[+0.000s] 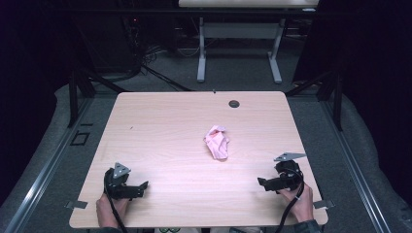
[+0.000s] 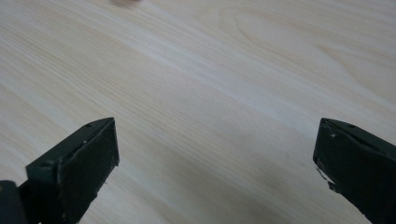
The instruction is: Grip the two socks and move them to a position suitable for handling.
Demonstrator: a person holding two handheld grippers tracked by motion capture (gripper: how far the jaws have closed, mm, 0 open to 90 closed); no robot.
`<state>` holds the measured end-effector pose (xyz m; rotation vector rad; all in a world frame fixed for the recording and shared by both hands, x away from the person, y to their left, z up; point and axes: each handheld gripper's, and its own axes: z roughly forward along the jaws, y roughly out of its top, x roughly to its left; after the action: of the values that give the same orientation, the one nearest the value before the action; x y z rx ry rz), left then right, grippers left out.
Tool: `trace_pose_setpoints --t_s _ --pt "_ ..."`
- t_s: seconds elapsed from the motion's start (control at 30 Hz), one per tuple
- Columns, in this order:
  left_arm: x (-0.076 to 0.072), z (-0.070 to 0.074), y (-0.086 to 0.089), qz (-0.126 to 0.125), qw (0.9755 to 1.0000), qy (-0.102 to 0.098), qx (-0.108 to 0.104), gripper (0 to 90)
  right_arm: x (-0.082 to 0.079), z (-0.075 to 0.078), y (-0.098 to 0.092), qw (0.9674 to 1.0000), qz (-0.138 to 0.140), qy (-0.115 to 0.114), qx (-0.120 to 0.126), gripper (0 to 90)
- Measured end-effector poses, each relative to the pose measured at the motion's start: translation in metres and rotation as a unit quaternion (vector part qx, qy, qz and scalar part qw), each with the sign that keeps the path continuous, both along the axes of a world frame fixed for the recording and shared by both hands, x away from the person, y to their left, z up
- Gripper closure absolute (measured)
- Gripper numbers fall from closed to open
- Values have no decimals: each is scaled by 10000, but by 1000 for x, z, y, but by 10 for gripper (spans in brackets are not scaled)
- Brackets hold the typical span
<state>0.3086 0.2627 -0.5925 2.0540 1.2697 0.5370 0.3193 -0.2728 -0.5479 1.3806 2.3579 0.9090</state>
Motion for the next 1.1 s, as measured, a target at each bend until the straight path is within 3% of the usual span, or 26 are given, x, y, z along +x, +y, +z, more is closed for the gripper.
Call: trace_pose_setpoints --t_s 0.17,0.23,0.33,0.5,0.93,1.0,1.1 --pt "0 0 0 -8 10000 -9 5 17 13 13 22 9994 344 43 45 0" --pt "0 0 0 -6 10000 -11 6 18 26 19 38 9982 570 129 125 0" --pt "0 0 0 4 10000 -20 6 19 34 22 47 9974 687 159 163 0" --pt "-1 0 0 -11 10000 -49 -11 40 62 23 73 9945 968 355 182 0" --pt "-2 1 0 -82 9999 -91 -32 80 119 21 119 9918 1153 522 151 20" --pt "-1 1 1 -83 9999 -92 -21 79 127 19 128 9930 1063 510 103 50" --pt "-1 1 1 -82 9999 -91 -24 78 136 16 136 9949 955 311 89 116"
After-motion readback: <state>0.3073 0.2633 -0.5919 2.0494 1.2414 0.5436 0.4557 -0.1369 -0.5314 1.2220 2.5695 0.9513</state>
